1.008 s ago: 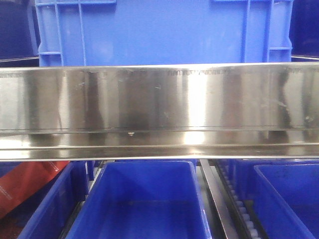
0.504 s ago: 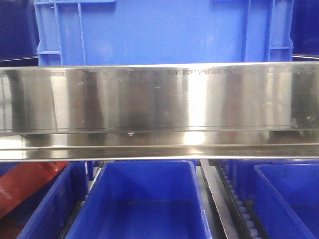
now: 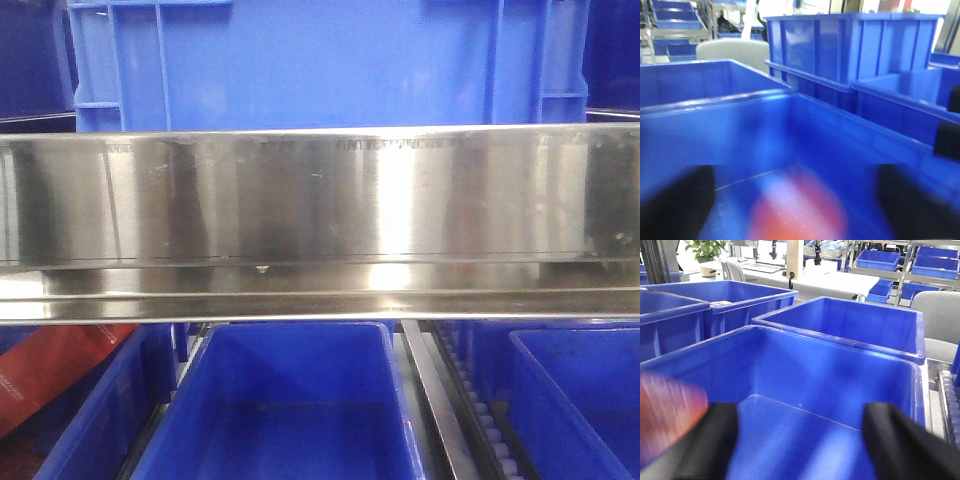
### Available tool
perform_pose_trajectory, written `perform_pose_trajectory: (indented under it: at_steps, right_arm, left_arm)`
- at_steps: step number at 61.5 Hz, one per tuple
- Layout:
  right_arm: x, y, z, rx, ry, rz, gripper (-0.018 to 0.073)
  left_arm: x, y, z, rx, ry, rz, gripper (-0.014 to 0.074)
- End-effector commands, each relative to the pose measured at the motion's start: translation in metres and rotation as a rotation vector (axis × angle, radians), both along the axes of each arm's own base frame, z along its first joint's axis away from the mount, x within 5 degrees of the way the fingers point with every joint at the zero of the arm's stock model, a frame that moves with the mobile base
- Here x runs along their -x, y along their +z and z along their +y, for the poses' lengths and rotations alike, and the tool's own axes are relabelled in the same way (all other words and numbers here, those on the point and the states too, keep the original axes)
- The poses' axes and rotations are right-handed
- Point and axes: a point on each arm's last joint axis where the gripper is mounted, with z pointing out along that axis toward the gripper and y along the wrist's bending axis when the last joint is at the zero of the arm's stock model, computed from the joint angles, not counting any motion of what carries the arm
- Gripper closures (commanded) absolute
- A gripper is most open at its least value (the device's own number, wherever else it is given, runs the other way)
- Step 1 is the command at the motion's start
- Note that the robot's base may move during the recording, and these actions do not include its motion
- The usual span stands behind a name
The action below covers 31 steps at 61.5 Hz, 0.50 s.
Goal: Place cylindrical capacitor in blue bin on shelf
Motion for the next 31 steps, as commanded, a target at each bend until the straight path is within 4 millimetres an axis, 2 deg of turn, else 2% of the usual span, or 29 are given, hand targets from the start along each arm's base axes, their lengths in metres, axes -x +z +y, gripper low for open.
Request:
perform_pose_trajectory:
  at_steps: [1,7,13,21,25,28,31]
  right_arm:
    - [0.001,0.007,0.0,-0.019,-0.001,-0.034,0.0127]
    - [0.004,0.01,-0.001,-0.024,-0.001,-0.042,0.0149]
    - [0.012,0.016,-0.005,-0.023,0.003,-0.041,0.025]
    - [0.025,0.028,-0.011,-0.034,0.005,-0.062,0.0509]
    - [0.031,0.035,-0.014,-0.044,0.005,-0.083,0.0631]
    - [0.035,0.04,-0.017,-0.053,0.005,-0.101,0.0721]
    - [0.041,0.045,-0.019,-0.061,0.005,-0.116,0.0727]
  left_arm:
    - [0.003,0.008,0.0,0.027,-0.005,-0.023,0.0015]
    - [0.004,0.01,0.001,0.031,-0.005,-0.028,0.0119]
    - [0.011,0.019,0.006,0.044,-0.005,-0.045,0.0286]
    - [0.022,0.033,0.015,0.058,-0.005,-0.063,0.0585]
    - [0.028,0.04,0.019,0.071,-0.005,-0.081,0.0707]
    - [0.032,0.045,0.023,0.078,-0.005,-0.093,0.0707]
    - [0.037,0.05,0.026,0.082,-0.006,-0.098,0.0707]
